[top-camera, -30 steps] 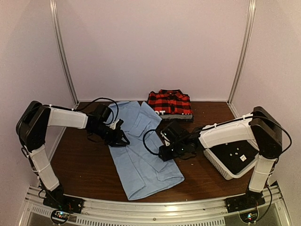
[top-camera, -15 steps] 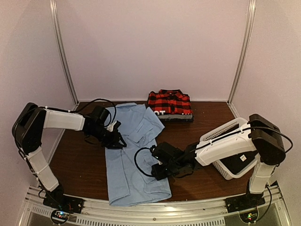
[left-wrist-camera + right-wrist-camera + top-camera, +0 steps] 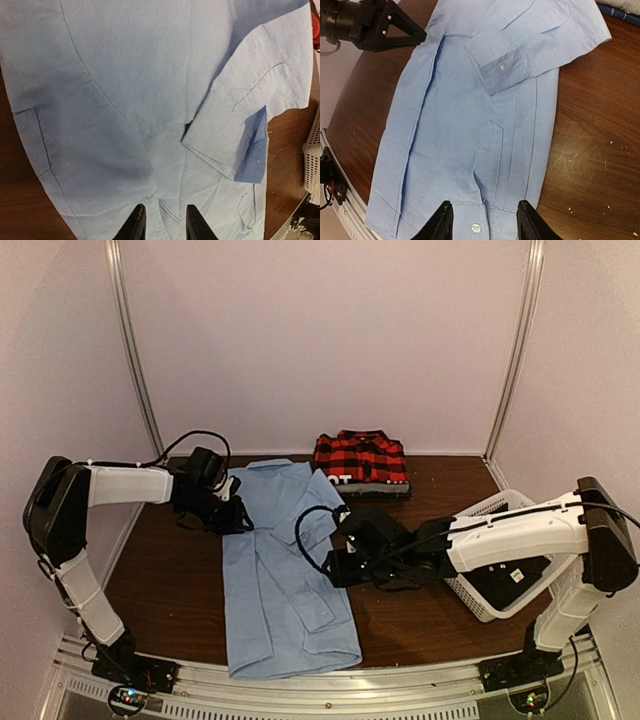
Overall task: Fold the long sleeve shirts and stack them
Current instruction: Move the rectangle-folded shirt to the center of the board, then pick up the sleeve from the rectangle-folded shirt, then fold the sleeve of the rectangle-folded shirt.
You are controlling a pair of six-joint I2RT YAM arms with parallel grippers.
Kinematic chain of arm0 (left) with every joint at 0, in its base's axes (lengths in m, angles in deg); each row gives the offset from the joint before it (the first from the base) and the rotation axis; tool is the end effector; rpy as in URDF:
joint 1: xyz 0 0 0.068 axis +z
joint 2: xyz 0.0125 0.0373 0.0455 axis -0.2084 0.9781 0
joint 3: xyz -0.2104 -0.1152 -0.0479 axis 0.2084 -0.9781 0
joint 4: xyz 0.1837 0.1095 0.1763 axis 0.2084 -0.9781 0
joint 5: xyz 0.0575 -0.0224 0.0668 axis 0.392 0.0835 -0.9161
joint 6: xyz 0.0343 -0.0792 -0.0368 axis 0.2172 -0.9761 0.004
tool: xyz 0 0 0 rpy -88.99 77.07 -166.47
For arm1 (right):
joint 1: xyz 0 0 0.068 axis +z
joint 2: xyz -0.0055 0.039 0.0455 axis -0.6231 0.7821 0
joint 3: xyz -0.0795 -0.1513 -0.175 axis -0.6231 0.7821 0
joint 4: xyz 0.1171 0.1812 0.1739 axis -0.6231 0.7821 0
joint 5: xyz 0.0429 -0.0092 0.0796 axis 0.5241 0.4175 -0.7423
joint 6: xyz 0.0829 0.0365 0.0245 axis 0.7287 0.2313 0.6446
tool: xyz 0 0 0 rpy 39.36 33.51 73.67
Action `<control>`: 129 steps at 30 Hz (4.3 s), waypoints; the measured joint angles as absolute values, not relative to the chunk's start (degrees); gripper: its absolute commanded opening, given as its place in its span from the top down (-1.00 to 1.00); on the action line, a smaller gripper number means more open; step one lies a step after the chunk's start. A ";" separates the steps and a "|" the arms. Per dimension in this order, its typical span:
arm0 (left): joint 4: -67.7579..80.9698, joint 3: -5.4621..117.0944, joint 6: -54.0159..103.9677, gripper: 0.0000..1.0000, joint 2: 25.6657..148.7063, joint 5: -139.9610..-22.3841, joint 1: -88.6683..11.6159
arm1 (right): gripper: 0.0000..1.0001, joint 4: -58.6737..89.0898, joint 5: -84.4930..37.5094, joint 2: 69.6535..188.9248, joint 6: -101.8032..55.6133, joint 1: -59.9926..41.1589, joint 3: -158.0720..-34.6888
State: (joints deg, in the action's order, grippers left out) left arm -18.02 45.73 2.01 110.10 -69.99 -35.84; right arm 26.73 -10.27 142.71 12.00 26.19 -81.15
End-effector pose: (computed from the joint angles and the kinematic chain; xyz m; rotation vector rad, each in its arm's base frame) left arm 0.3365 -0.1793 0.1079 -0.1249 2.7237 -0.7786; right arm 0.1774 0.3566 0.1362 -0.4487 2.4722 0.7366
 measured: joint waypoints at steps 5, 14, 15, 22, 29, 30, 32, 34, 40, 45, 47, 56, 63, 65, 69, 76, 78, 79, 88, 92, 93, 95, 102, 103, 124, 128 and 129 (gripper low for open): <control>-17.89 48.97 2.73 0.42 118.30 -71.61 -35.21 | -0.15 25.18 -10.00 145.92 8.68 23.06 -86.22; -18.11 52.49 3.98 0.43 123.04 -71.15 -34.81 | -0.30 26.93 -7.53 161.61 -0.06 19.65 -104.36; -18.31 52.62 4.11 0.43 123.04 -71.15 -34.81 | -0.30 27.54 -7.01 163.51 -1.33 19.65 -106.63; -20.36 53.64 4.76 0.42 121.80 -71.19 -34.81 | -0.28 33.81 -4.61 173.61 -4.70 19.67 -118.63; -21.15 53.64 4.96 0.42 116.09 -71.02 -34.81 | -0.19 38.82 -3.10 178.09 -3.98 19.45 -120.40; -21.15 53.64 4.96 0.42 115.50 -70.98 -34.81 | -0.17 39.04 -3.12 178.77 -3.80 19.32 -120.80; -21.15 53.64 4.96 0.42 114.82 -70.95 -34.81 | -0.03 39.10 -3.23 179.60 -3.39 19.10 -120.99; -21.21 53.64 4.96 0.42 114.34 -70.95 -34.81 | 0.11 39.19 -3.40 180.08 -2.82 18.82 -121.01; -21.43 53.27 4.96 0.42 113.12 -70.78 -34.81 | 0.76 39.08 -4.21 180.24 -2.14 18.05 -121.34; -22.17 52.38 4.98 0.42 111.52 -70.78 -34.59 | 1.00 38.91 -5.92 179.93 -2.64 17.51 -121.65; -22.31 51.96 4.98 0.42 110.93 -70.80 -34.35 | 1.00 38.97 -7.08 179.34 -2.91 17.33 -121.63; -22.61 50.12 4.96 0.41 107.50 -68.42 -32.82 | 1.00 35.82 -18.35 165.02 -4.09 17.44 -115.14; -22.66 49.64 4.87 0.41 104.99 -65.42 -32.23 | 1.00 29.57 -28.52 159.08 -2.93 20.66 -109.96; -22.68 49.64 4.85 0.41 104.40 -65.03 -31.82 | 1.00 28.44 -31.31 159.58 -2.42 22.67 -108.62; -22.74 49.64 4.76 0.41 104.03 -64.83 -31.36 | 1.00 26.86 -35.66 162.79 -1.27 26.19 -108.10; -23.11 49.34 4.76 0.41 104.01 -64.81 -31.34 | 1.00 24.81 -41.28 166.31 0.50 29.25 -104.12; -23.14 49.08 4.76 0.41 104.01 -64.79 -31.23 | 1.00 24.22 -41.94 166.31 0.77 29.22 -102.66; -23.18 48.94 4.76 0.41 104.01 -64.79 -31.16 | 1.00 24.07 -42.09 166.31 0.94 29.22 -102.11; -23.53 48.75 4.76 0.41 104.01 -64.70 -30.92 | 1.00 23.15 -43.20 166.29 1.53 29.20 -98.00; -23.51 48.29 4.76 0.41 104.01 -64.66 -30.92 | 1.00 23.13 -43.79 166.14 1.51 29.20 -97.61; -23.51 48.14 4.76 0.41 104.01 -64.59 -30.92 | 1.00 23.13 -43.97 166.12 1.51 29.20 -97.54; -23.53 47.83 4.76 0.41 104.01 -64.51 -30.92 | 1.00 22.95 -44.17 166.03 1.51 29.20 -97.26; -23.44 47.63 4.74 0.41 104.01 -64.00 -30.92 | 1.00 22.80 -44.41 165.96 1.55 29.31 -96.47; -23.42 47.61 4.74 0.41 104.01 -63.89 -30.92 | 1.00 22.80 -44.41 165.96 1.58 29.35 -96.38; -21.54 45.23 4.07 0.41 104.14 -62.04 -30.86 | 0.84 22.32 -44.36 165.46 2.17 30.12 -95.81; -20.99 45.12 3.85 0.41 104.64 -61.45 -30.86 | 0.54 22.01 -44.36 165.46 2.69 30.29 -95.79; -20.80 45.12 3.78 0.41 104.84 -61.25 -30.86 | 0.46 22.01 -44.36 165.46 3.00 30.32 -95.79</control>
State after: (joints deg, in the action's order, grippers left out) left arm -20.80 45.12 3.78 104.84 -61.25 -30.86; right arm 22.01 -44.36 165.46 3.00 30.32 -95.79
